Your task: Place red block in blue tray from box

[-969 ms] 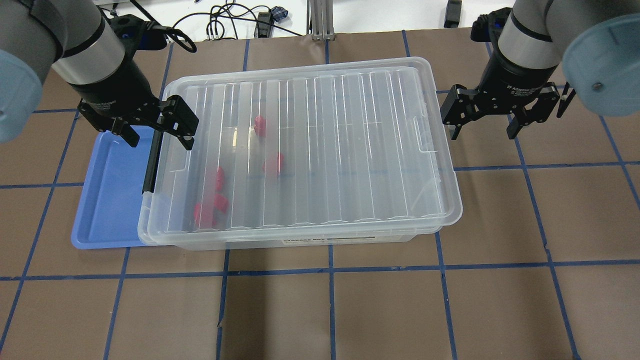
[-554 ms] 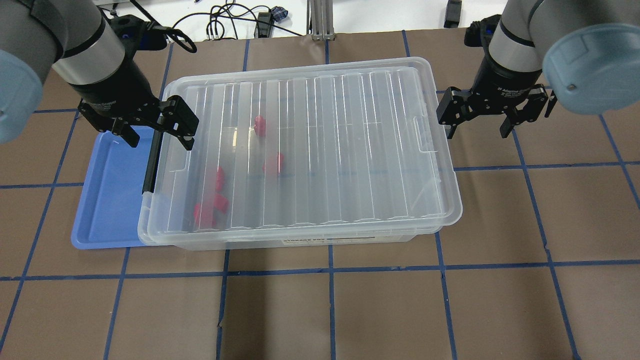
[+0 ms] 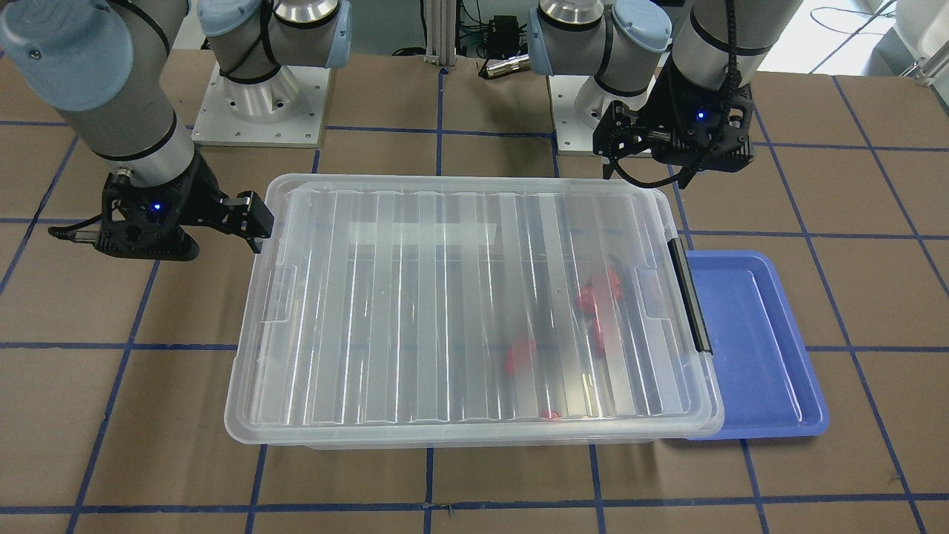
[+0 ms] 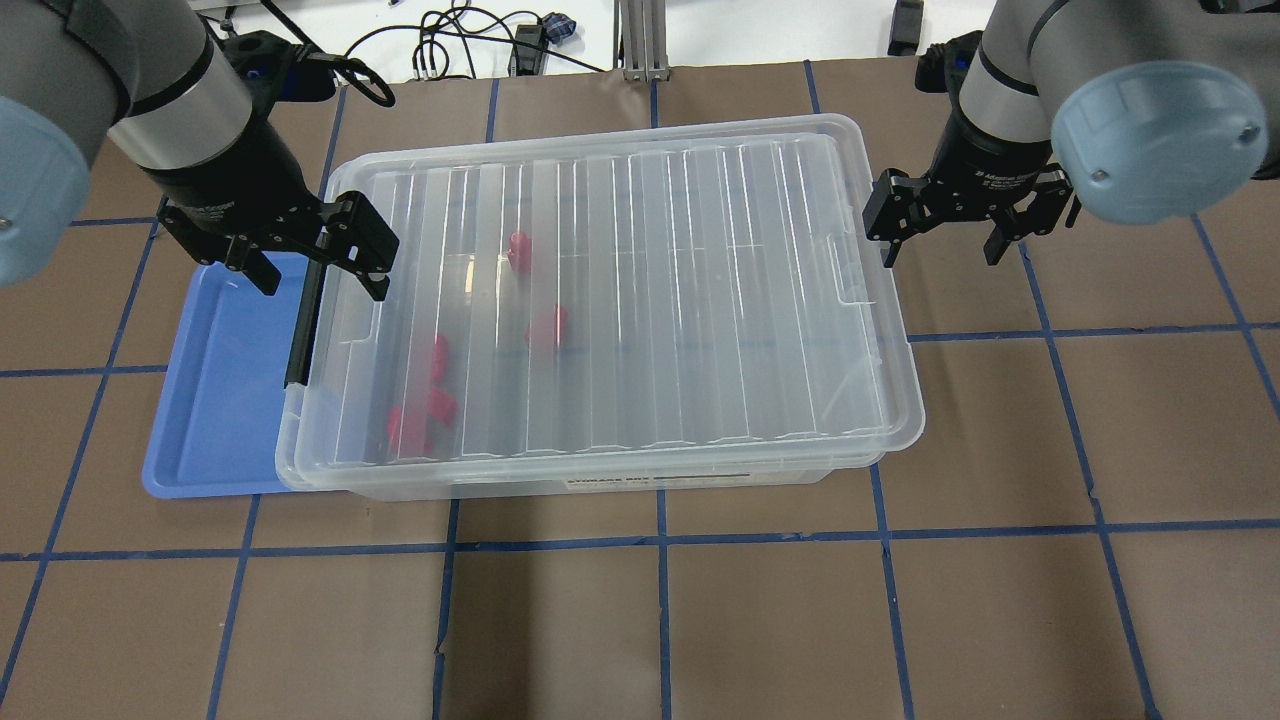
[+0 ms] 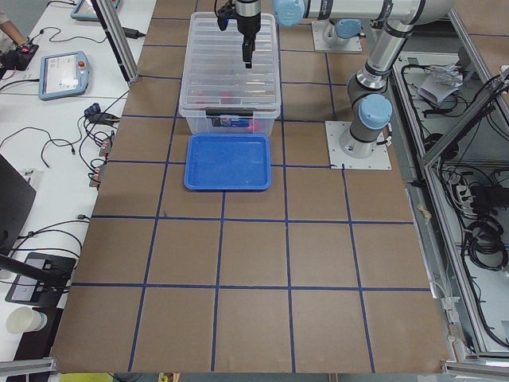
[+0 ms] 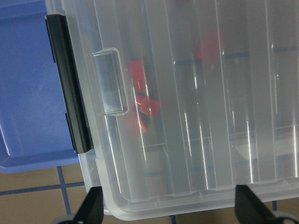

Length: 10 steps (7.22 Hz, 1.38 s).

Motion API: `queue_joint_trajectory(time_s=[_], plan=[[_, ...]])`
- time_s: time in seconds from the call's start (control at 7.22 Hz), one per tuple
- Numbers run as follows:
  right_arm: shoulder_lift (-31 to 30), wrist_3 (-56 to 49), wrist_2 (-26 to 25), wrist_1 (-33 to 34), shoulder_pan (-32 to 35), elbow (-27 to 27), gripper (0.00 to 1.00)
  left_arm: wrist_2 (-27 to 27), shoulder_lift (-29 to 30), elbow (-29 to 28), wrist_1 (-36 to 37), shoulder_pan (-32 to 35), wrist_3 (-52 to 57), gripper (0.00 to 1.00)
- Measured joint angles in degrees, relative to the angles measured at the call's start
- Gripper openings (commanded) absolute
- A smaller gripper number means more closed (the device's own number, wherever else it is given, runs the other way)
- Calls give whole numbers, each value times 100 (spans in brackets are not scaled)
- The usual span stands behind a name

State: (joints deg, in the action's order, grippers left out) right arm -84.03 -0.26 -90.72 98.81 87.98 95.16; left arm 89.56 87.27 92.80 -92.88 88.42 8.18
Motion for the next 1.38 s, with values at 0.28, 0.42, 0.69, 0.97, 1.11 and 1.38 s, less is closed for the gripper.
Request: queue_joint_trajectory(time_s=[0.28, 0.42, 0.69, 0.97, 1.11, 1.38], plan=[[224, -21, 12, 361, 0, 1, 100, 0, 17, -24, 10, 0, -1, 100], [399, -97, 24, 489, 0, 1, 100, 0, 26, -38, 24, 0, -1, 100], [656, -271, 17, 709, -1, -3, 100, 0, 3, -19, 46, 0, 11, 100], [728, -308, -13, 767, -10, 0, 100, 0, -19, -7, 50, 0, 11, 100], [735, -315, -22, 784, -17, -12, 100, 0, -20, -4, 51, 0, 7, 100], [736, -449, -32, 783, -175, -32, 100, 0, -27, 0, 49, 0, 1, 100]])
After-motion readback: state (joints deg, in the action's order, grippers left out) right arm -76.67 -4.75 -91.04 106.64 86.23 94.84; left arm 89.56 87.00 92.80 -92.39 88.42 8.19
